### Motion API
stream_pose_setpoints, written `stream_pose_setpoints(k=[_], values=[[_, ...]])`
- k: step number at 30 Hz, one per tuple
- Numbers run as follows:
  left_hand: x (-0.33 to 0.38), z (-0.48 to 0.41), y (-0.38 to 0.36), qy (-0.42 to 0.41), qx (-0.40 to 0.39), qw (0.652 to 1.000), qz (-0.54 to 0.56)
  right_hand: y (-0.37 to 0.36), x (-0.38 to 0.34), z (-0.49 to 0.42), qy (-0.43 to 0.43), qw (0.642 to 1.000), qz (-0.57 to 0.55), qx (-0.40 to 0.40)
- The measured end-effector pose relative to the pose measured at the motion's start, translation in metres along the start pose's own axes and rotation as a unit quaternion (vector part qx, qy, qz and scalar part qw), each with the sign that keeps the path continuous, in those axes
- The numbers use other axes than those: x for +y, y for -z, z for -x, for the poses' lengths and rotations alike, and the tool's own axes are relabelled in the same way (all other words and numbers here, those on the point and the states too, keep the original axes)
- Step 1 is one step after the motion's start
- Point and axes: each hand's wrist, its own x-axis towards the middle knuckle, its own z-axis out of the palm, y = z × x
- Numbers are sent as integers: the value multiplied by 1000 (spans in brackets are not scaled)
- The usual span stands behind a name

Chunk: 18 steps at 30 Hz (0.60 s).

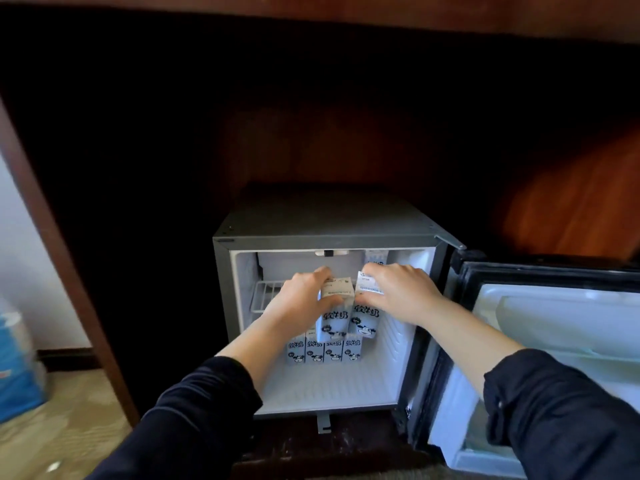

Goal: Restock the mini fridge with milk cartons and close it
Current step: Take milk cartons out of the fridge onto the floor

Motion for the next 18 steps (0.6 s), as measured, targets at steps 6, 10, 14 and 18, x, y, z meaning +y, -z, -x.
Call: stream_pose_setpoints(k=[6,10,14,18], values=[[52,34,34,-34,-75,995,-60,57,-6,50,29,996,22,-76],[91,56,49,-59,-106,988,-91,91,-7,88,37,993,49,-101],[129,71,46,-85,-134,981,-111,116,6,127,21,992,54,-110],[162,85,31,-125,-157,972,-121,129,24,163,6,990,58,-125]])
